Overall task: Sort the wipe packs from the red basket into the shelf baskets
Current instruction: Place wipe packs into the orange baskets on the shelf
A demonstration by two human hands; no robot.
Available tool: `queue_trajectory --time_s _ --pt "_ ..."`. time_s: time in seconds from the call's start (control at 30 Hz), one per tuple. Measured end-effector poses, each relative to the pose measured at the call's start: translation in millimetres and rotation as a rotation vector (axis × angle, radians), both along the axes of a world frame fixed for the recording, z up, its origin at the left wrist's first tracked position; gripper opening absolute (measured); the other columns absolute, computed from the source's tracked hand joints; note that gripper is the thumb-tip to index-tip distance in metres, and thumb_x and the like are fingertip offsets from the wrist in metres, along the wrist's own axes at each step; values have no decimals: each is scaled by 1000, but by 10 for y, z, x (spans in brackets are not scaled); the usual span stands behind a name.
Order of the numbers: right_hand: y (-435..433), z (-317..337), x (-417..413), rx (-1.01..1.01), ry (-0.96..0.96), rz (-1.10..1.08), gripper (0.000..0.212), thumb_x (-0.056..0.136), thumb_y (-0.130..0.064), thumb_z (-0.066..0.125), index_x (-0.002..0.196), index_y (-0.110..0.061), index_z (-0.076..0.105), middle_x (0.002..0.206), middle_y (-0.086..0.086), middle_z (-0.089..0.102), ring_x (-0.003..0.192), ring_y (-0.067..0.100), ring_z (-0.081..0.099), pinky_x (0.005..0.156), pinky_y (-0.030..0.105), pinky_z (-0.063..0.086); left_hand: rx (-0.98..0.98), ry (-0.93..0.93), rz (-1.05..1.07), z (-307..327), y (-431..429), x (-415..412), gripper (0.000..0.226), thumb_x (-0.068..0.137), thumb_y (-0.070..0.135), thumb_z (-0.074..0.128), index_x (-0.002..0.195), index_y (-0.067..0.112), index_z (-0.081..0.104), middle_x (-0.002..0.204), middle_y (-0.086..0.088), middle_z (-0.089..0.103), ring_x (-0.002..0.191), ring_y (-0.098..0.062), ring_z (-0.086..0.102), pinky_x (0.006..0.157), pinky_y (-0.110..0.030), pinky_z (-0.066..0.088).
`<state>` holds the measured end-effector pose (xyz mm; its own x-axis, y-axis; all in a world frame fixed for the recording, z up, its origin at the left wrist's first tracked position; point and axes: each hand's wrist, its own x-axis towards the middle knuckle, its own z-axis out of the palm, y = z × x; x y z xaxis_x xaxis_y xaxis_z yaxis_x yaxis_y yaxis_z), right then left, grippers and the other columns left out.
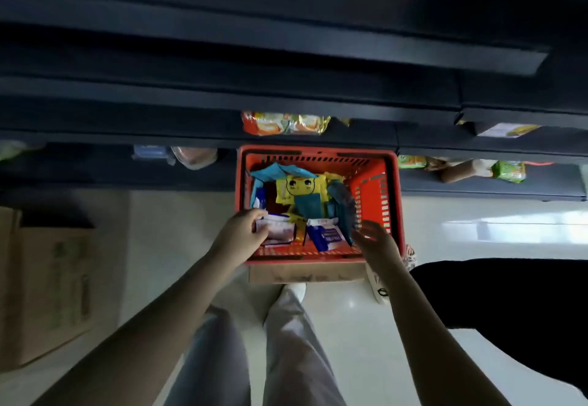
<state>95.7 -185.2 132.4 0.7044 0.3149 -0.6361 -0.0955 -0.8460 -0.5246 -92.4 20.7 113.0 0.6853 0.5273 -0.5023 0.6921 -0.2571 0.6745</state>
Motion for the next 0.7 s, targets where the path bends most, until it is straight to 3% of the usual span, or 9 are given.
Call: queue_trajectory --time_s 0.13,0.27,0.33,0.47,0.53,0.63,0.7 --pt "-43 -849 307 -95 81 35 42 92 -30 65 127 -9 57 118 18 66 103 34 64 89 50 53 -35 83 -11 -766 -68 368 45 94 30 60 136 16 53 131 -3 60 114 -16 58 87 -21 40" --pt "-26 -1630 492 -199 117 227 48 92 -32 62 135 -15 50 117 12 65 100 26 62 83 42 53 -96 177 10 -1563 -107 628 50 93 32 62 138 13 49 132 -7 58 113 -20 59 82 -24 41" --pt "-8 -1896 545 -197 197 243 45 92 -32 64 131 -13 55 118 12 66 103 27 62 89 45 53 -142 240 12 -1852 -129 667 50 92 28 65 137 11 50 132 -9 57 112 -21 58 83 -25 43" --pt "-8 -2170 621 -206 254 214 44 86 -27 72 124 -9 59 113 13 67 103 31 63 92 50 52 -29 265 -54 -2169 -166 662 50 89 25 67 136 13 52 145 -5 45 129 -22 46 99 -26 35" --pt "-11 -2203 628 -184 277 169 50 81 -22 77 125 -8 57 113 14 66 103 32 63 92 51 52 10 258 -85 -2221 -196 683 51 88 23 67 136 12 52 147 -4 42 132 -24 42 100 -25 31" --pt "-21 -2177 623 -163 278 131 43 78 -20 79 115 -10 59 108 11 67 98 29 65 89 48 54 98 262 -105 -2250 -235 698 46 87 15 68 131 10 57 141 -6 43 129 -23 43 101 -23 31" --pt "-28 -2125 617 -76 330 94 39 79 -16 78 111 -15 56 106 9 67 94 23 65 83 40 57 156 260 -91 -2267 -228 695 36 87 11 68 122 10 63 132 -6 44 119 -22 48 94 -20 35"
